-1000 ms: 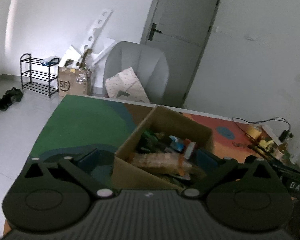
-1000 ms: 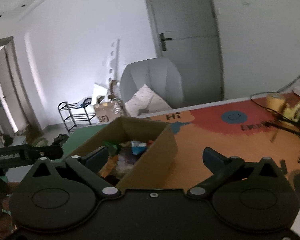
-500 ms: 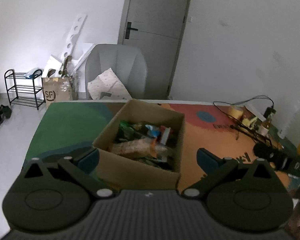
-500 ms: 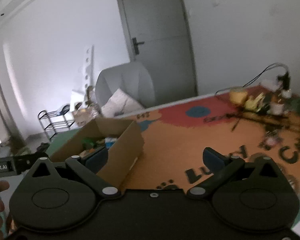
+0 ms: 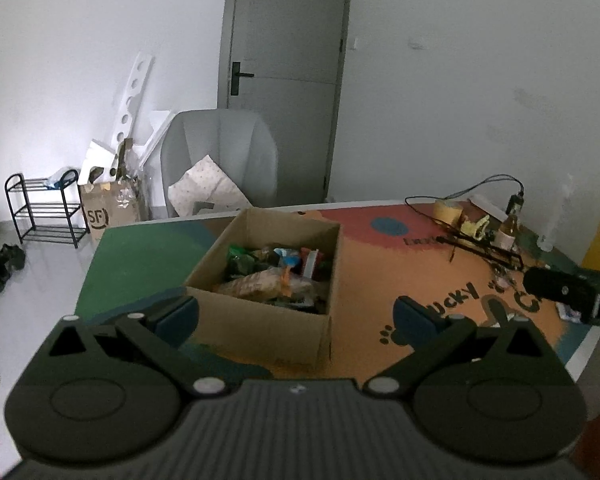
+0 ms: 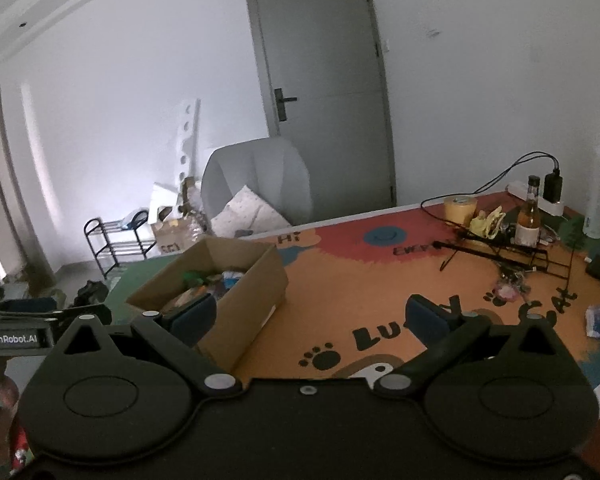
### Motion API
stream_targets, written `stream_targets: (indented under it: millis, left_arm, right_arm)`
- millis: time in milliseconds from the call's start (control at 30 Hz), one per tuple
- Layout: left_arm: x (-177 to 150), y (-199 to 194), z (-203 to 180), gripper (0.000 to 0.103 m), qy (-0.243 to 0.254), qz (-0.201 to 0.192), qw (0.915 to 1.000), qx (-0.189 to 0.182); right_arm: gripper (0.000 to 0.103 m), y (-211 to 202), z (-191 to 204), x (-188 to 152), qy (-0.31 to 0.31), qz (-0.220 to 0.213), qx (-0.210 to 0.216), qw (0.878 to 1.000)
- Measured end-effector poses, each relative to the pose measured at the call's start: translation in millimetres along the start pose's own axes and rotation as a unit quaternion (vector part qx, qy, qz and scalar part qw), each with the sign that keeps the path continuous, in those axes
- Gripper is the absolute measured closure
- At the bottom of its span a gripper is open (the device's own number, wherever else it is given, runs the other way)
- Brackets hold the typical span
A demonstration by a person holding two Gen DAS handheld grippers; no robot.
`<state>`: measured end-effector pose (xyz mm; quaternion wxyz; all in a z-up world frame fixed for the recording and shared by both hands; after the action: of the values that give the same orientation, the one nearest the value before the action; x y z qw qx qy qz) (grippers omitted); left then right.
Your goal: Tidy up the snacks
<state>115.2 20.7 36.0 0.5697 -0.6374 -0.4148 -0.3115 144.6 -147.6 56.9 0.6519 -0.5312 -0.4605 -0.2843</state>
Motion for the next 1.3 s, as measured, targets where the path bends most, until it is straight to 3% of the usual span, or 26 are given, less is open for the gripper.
stream_targets:
  millis: [333, 1300]
  left_arm:
    - [-3.9, -27.4, 4.0, 0.0, 0.016, -0.001, 0.9999, -0.004]
    - [-8.6, -40.7, 17.6, 0.0, 0.008, 0.004, 0.9999, -0.009]
  right_arm:
    - [0.0, -10.2, 22.0, -4.0, -0.03, 0.034, 0.035, 0.998]
    - [0.0, -15.6, 25.3, -4.4, -0.039, 0.033, 0.03, 0.998]
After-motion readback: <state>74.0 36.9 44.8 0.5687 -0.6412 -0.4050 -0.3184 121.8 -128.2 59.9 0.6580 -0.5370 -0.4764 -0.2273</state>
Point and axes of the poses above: each gripper's, at about its wrist camera, not at the fingertips, and y roughly the way its jaws point, z to its left, x to its top, the point moved 4 cm from there along y, roughly the way its jaws point, and after that the axes turned 10 degrees about -x, right-handed, at the moved point
